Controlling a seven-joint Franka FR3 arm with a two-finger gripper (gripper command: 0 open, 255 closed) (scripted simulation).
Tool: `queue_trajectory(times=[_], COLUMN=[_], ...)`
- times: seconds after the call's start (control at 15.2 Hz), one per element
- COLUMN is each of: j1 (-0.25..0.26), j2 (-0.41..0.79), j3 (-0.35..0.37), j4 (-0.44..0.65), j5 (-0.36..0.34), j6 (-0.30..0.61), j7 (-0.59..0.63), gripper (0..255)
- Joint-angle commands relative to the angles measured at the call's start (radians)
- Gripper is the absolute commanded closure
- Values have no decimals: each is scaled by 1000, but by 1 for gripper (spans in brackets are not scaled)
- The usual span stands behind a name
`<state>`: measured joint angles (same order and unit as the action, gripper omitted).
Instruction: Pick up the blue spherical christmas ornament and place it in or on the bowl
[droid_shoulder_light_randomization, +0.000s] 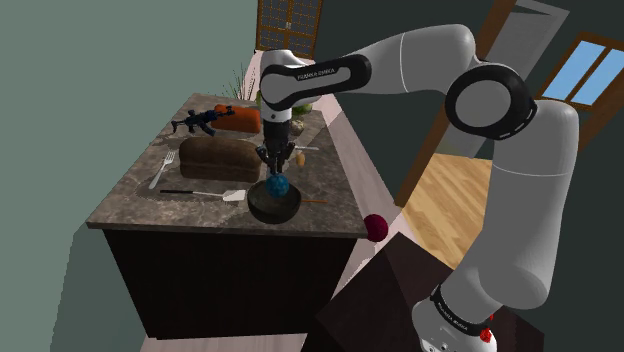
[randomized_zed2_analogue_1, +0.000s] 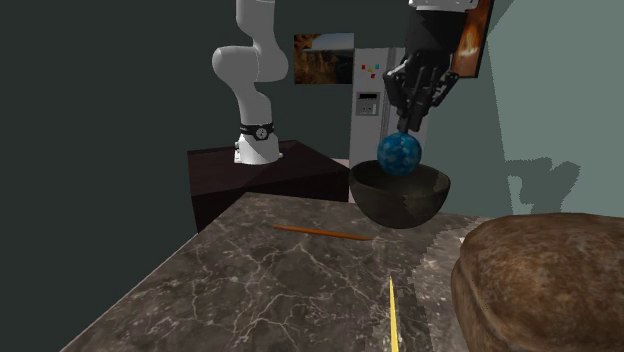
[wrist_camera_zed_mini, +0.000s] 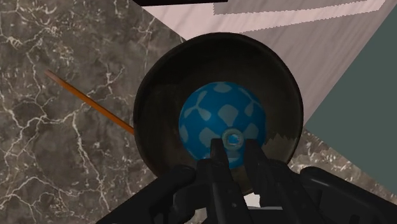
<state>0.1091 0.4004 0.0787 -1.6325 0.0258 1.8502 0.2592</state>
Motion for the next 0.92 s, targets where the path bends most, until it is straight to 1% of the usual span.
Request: queue_trajectory(times=[0.0,0.07,0.13,0.46,0.73,0.86], j1=[0,0,0,0,-2,-2], j2=[0,0,0,0,-1,-1], j3=[0,0,0,0,-1,-1], j4=[0,0,0,0,126,126], j5=[0,0,0,0,-1,-1], j6=[1,1,1,1,-126,-126], j7=[0,0,0,0,1,1], gripper=[255,255,0,0,0,0])
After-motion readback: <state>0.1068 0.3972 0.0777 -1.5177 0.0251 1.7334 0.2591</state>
